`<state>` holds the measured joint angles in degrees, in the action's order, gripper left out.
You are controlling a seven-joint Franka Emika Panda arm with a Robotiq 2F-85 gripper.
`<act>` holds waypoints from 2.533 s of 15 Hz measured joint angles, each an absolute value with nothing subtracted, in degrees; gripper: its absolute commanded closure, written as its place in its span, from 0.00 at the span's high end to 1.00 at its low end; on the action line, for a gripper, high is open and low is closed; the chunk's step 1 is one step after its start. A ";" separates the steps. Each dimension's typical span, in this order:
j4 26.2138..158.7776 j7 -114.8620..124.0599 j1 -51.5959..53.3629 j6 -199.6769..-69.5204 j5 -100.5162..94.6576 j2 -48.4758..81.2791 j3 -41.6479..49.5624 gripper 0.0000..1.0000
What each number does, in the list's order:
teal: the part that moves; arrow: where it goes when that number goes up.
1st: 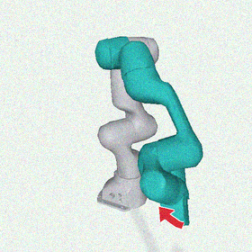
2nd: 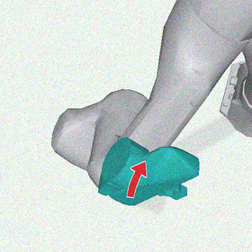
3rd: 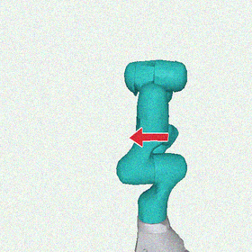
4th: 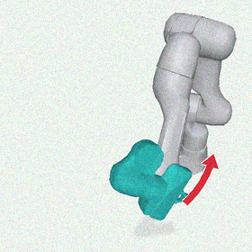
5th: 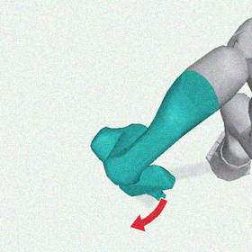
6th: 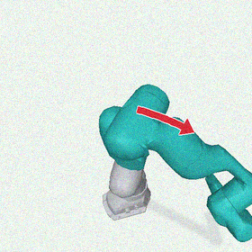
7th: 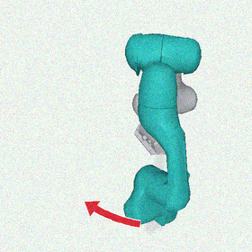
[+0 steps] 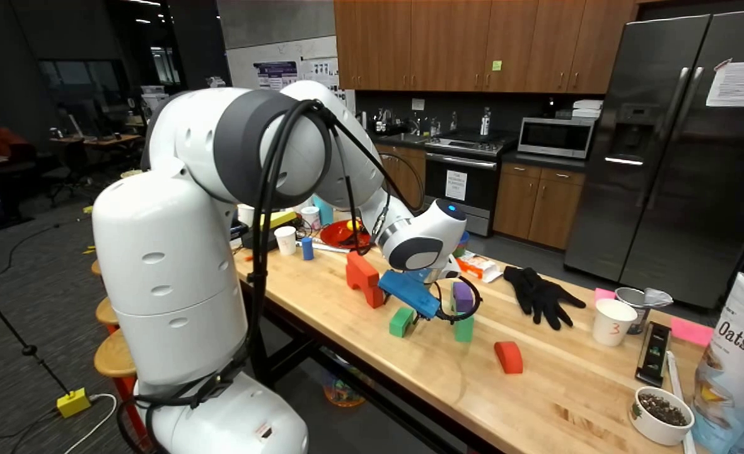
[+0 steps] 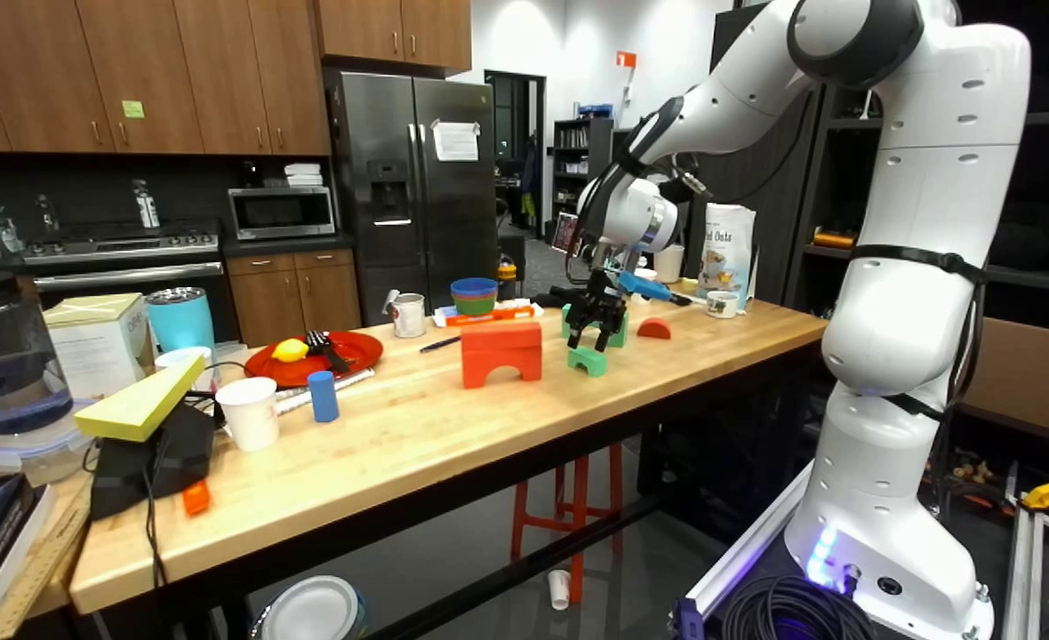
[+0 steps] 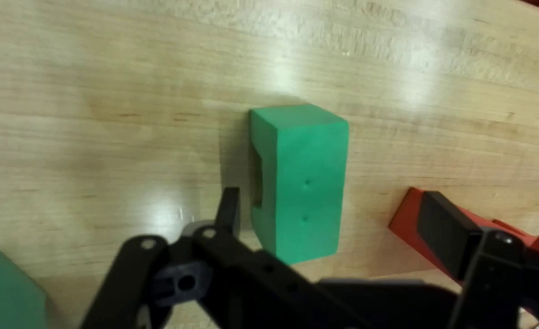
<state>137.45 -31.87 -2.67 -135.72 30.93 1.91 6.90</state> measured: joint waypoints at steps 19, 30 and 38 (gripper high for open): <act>135.81 -29.40 -3.17 -134.58 26.02 2.28 5.85 0.60; 135.69 -29.42 -3.16 -134.53 25.59 2.30 5.42 1.00; 133.87 -29.63 -3.15 -134.20 23.20 2.77 4.60 1.00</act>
<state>133.87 -29.63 -3.15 -134.20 23.20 2.77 4.60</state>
